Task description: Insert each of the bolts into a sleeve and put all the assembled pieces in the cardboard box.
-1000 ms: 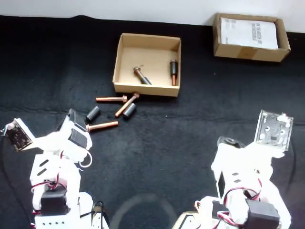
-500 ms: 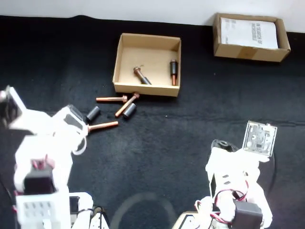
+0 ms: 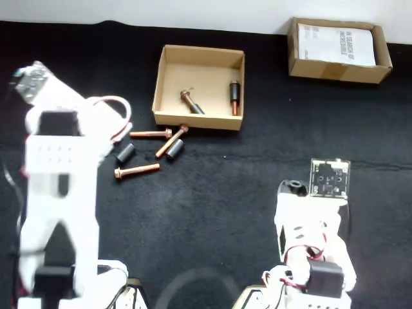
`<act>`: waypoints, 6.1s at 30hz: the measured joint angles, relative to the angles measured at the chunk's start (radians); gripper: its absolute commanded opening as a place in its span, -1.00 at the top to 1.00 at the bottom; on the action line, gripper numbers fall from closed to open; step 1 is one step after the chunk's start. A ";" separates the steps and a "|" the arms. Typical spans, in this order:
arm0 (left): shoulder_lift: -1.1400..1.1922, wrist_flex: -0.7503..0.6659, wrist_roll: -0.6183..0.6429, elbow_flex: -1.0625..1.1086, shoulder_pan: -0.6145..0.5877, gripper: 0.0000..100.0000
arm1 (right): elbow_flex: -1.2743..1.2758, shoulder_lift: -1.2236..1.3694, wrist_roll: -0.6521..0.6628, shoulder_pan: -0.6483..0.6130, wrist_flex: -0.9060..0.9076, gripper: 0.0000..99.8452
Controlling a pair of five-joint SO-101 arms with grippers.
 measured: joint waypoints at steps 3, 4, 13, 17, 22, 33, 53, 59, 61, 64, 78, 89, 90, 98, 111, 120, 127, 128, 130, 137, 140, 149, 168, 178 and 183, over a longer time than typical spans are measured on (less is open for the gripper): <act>0.114 0.020 0.021 -0.054 0.034 0.97 | 0.063 0.000 0.000 0.000 -0.051 0.99; 0.146 0.021 0.025 -0.068 0.035 0.97 | 0.080 0.000 0.000 0.000 -0.068 0.99; 0.408 0.005 0.034 -0.091 0.034 0.85 | 0.140 0.000 0.006 0.000 -0.104 0.99; 0.497 -0.021 0.034 -0.091 0.031 0.71 | 0.140 0.000 0.006 0.002 -0.104 0.99; 0.578 -0.026 0.034 -0.091 0.028 0.71 | 0.140 0.000 0.006 0.000 -0.104 0.99; 0.609 -0.040 0.025 -0.092 -0.072 0.71 | 0.140 0.000 0.006 0.000 -0.078 0.99; 0.621 -0.064 0.012 -0.092 -0.072 0.71 | 0.140 0.000 0.006 0.000 -0.075 0.99; 0.709 -0.075 0.012 -0.100 -0.072 0.71 | 0.140 0.000 0.006 0.000 -0.075 0.99; 0.732 -0.098 0.012 -0.115 -0.072 0.71 | 0.140 0.000 0.006 0.000 -0.075 0.99; 0.760 -0.126 0.012 -0.117 -0.072 0.71 | 0.140 0.000 0.006 0.000 -0.075 0.99; 0.810 -0.152 0.009 -0.130 -0.069 0.96 | 0.140 0.000 0.006 0.000 -0.075 0.99; 0.835 -0.115 -0.307 -0.133 -0.029 0.98 | 0.152 0.000 0.006 0.000 -0.100 0.99; 0.835 -0.109 -0.361 -0.133 -0.018 0.98 | 0.166 0.000 0.006 0.000 -0.121 0.99; 0.793 -0.072 -0.686 -0.120 0.044 0.98 | 0.324 0.000 0.006 0.000 -0.328 0.99; 0.313 -0.175 -0.741 -0.117 0.204 0.98 | 0.371 0.000 -0.040 0.000 -0.727 0.99; 0.196 -0.186 -0.741 -0.115 0.338 0.98 | 0.371 0.000 -0.215 -0.081 -0.844 0.99; 0.080 -0.445 -0.741 -0.115 0.336 0.98 | 0.371 0.000 -0.236 -0.172 -0.844 0.99; 0.068 -0.506 -0.741 -0.115 0.334 0.98 | 0.371 0.000 -0.236 -0.183 -0.844 0.99; 0.046 -0.608 -0.741 -0.115 0.333 0.98 | 0.371 0.000 -0.236 -0.207 -0.844 0.99; 0.034 -0.709 -0.741 -0.098 0.382 0.98 | 0.371 0.000 -0.236 -0.272 -0.844 0.99; 0.029 -0.717 -0.741 -0.044 0.431 0.98 | 0.371 0.000 -0.236 -0.287 -0.844 0.99; 0.029 -0.769 -0.741 -0.011 0.608 0.98 | 0.371 0.000 -0.236 -0.328 -0.844 0.99; -0.043 -0.918 -0.781 0.184 0.690 0.98 | 0.371 0.002 -0.236 -0.328 -0.842 0.99; -0.051 -1.119 -0.887 0.341 0.709 0.98 | 0.371 0.002 -0.236 -0.328 -0.844 0.99; -0.051 -1.119 -0.888 0.322 0.721 0.98 | 0.371 0.002 -0.236 -0.328 -0.844 0.99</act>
